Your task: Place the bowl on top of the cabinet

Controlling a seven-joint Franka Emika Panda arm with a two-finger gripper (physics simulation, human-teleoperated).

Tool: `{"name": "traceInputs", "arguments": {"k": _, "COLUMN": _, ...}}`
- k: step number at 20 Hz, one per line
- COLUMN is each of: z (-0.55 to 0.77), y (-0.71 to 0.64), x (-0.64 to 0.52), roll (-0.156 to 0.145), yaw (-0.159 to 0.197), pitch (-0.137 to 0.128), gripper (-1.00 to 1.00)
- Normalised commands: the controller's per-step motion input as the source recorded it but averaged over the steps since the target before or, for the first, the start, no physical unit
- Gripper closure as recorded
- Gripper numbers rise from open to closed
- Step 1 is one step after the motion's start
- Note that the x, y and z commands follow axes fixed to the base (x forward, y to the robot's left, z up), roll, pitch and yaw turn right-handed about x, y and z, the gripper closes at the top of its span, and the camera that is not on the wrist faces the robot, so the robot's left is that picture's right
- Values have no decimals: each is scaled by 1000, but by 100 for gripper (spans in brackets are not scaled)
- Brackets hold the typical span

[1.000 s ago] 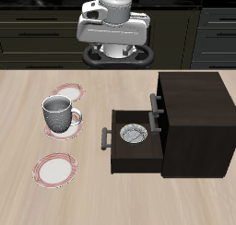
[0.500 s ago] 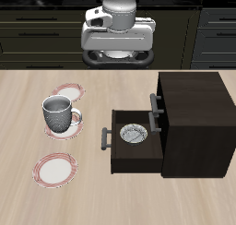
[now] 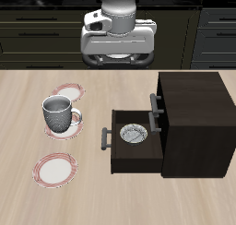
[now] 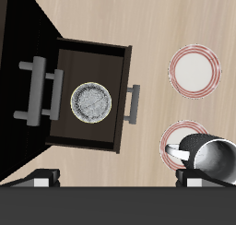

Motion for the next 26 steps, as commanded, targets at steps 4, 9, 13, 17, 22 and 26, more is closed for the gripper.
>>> {"name": "traceInputs", "arguments": {"k": 4, "z": 8, "y": 42, "x": 123, "roll": 17, "yaw": 17, "pitch": 0, "gripper": -100}}
{"name": "traceInputs", "arguments": {"k": 9, "z": -21, "y": 19, "x": 77, "roll": 8, "yaw": 66, "pitch": -1, "gripper": -100}}
{"name": "traceInputs", "arguments": {"k": 13, "z": -1, "y": -13, "x": 50, "roll": 5, "yaw": 103, "pitch": -9, "gripper": -100}}
{"name": "traceInputs", "arguments": {"k": 17, "z": 1, "y": 22, "x": 114, "roll": 25, "yaw": 209, "pitch": -5, "gripper": -100}}
{"name": "traceInputs", "arguments": {"k": 22, "z": -15, "y": 32, "x": 76, "roll": -3, "yaw": 199, "pitch": -8, "gripper": -100}}
{"name": "traceInputs", "arguments": {"k": 26, "z": -67, "y": 70, "x": 48, "roll": 5, "yaw": 163, "pitch": -12, "gripper": -100}}
